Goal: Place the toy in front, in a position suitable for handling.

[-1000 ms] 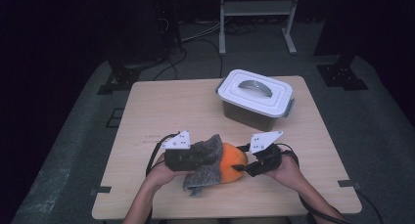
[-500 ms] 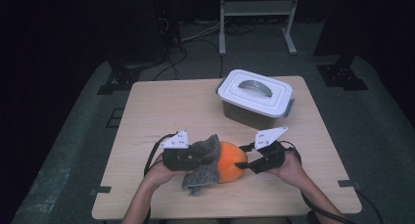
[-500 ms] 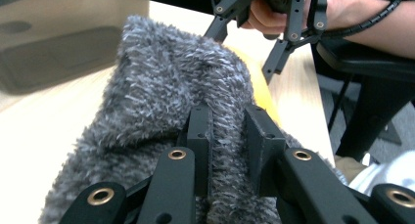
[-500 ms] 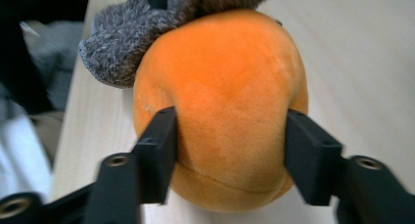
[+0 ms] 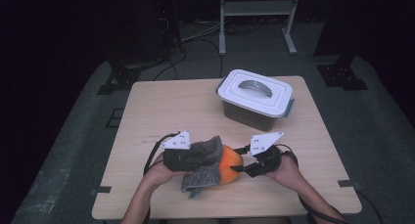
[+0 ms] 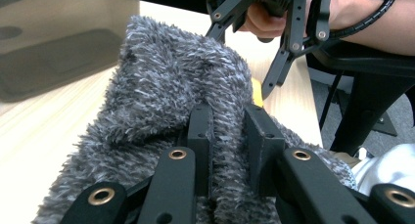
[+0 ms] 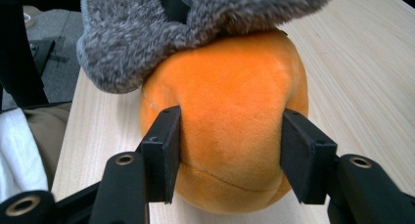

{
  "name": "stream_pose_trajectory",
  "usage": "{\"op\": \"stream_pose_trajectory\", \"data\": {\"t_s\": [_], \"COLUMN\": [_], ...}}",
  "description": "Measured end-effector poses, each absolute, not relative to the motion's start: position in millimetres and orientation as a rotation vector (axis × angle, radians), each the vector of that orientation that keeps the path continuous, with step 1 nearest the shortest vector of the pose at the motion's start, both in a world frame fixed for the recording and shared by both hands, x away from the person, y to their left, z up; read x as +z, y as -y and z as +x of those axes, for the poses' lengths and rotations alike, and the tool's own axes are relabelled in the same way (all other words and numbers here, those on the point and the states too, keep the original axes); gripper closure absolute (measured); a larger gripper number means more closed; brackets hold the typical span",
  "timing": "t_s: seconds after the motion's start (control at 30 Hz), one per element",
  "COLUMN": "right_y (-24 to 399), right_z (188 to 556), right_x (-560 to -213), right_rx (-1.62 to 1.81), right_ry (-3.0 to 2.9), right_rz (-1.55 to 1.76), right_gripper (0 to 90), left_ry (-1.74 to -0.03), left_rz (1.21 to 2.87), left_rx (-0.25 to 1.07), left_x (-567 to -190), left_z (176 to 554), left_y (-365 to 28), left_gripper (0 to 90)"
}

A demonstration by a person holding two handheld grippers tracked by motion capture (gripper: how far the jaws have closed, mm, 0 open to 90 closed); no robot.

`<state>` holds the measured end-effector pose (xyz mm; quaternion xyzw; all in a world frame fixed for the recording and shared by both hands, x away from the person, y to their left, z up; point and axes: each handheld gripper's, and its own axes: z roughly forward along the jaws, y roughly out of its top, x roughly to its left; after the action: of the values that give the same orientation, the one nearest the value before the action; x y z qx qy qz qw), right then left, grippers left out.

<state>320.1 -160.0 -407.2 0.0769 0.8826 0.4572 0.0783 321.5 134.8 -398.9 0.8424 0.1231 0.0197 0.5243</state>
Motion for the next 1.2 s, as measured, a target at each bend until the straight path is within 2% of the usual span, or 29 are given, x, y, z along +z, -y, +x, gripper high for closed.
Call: {"op": "stream_pose_trajectory", "data": {"t_s": [0.17,0.2,0.23,0.33,0.47,0.5,0.53,0.57,0.6,0.63,0.93,1.07,1.17,1.2], "right_y": [162,162,162,169,175,175,173,173,172,171,155,167,171,171], "right_z": [321,321,321,332,342,343,343,343,339,336,312,322,325,327], "right_x": [-406,-407,-407,-412,-419,-421,-422,-422,-419,-416,-406,-407,-406,-407], "right_rx": [1.395,1.41,1.41,1.487,1.517,1.528,1.531,1.531,1.506,1.498,1.387,1.485,1.515,1.54], "right_ry": [-2.641,-2.645,-2.645,-2.685,-2.737,-2.758,-2.783,-2.783,-2.761,-2.735,-2.616,-2.633,-2.632,-2.643], "right_rz": [0.249,0.25,0.25,0.35,0.436,0.452,0.43,0.43,0.383,0.353,0.155,0.235,0.26,0.282], "right_gripper": [45.6,41.8,41.8,25.4,24.7,25.5,31.0,31.0,39.4,42.0,50.9,51.0,49.7,44.1], "left_ry": [-0.302,-0.299,-0.294,-0.282,-0.266,-0.263,-0.247,-0.247,-0.234,-0.234,-0.244,-0.342,-0.352,-0.347], "left_rz": [2.016,2.009,2.007,1.996,1.996,1.998,2.009,2.009,2.01,2.01,2.024,1.984,1.97,1.983], "left_rx": [0.045,0.034,0.021,-0.017,-0.027,-0.027,-0.014,-0.014,0.005,0.005,0.108,0.125,0.098,0.068], "left_x": [-399,-399,-399,-400,-399,-398,-395,-395,-390,-390,-377,-381,-385,-390], "left_z": [323,323,322,322,320,320,317,317,315,315,307,316,318,319], "left_y": [-139,-139,-140,-139,-136,-134,-130,-130,-125,-125,-108,-125,-130,-129], "left_gripper": [75.2,75.2,75.2,75.1,75.0,75.0,74.9,74.9,74.9,74.9,74.5,74.4,74.4,74.4]}}
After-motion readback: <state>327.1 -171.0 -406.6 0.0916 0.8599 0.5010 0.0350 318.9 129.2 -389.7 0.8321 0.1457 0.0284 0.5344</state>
